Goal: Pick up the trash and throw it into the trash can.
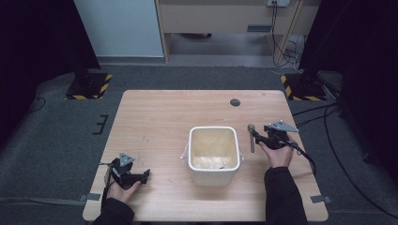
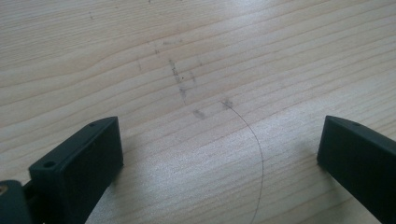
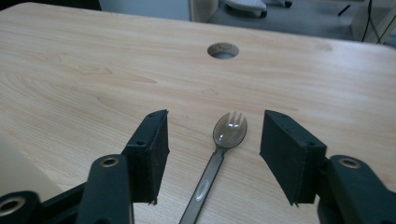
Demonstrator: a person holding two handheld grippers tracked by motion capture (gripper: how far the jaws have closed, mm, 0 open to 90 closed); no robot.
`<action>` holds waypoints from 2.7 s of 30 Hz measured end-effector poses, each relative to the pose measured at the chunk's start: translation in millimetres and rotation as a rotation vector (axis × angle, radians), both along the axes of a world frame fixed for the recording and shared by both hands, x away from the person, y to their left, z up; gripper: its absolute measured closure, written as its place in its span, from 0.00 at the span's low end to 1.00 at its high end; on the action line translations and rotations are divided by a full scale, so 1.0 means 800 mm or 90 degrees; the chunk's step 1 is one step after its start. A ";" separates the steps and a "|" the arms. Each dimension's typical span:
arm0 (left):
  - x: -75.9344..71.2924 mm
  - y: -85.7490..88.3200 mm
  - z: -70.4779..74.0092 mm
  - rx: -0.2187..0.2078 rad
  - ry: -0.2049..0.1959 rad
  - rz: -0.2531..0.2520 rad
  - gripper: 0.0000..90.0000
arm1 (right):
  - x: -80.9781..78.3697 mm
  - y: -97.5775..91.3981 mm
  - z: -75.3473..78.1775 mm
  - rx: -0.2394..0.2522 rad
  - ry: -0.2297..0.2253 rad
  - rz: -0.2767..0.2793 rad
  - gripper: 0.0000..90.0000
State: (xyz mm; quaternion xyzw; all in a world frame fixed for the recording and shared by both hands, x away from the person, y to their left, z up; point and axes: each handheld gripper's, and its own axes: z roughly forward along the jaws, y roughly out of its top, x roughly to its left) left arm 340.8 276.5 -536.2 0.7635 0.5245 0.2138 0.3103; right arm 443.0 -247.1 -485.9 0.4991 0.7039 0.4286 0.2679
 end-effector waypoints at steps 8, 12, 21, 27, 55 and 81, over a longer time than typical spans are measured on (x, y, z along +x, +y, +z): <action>0.000 0.000 0.000 0.000 0.000 0.000 0.00 | 0.013 0.012 -0.034 -0.029 0.046 -0.022 0.56; 0.000 0.000 0.000 0.000 0.000 0.000 0.00 | 0.020 0.017 -0.049 -0.026 0.067 -0.027 0.61; 0.000 0.000 0.000 0.000 0.000 0.000 0.00 | 0.030 0.025 -0.063 -0.064 0.090 -0.034 0.70; 0.000 0.000 0.000 0.000 0.000 0.000 0.00 | 0.029 0.025 -0.064 -0.077 0.095 -0.020 0.85; 0.000 -0.001 0.000 0.000 0.000 0.000 0.00 | -0.020 -0.021 -0.002 0.051 -0.011 0.038 0.89; 0.000 -0.003 0.000 0.001 -0.001 -0.006 0.00 | -0.072 -0.024 0.095 0.153 -0.163 0.097 0.89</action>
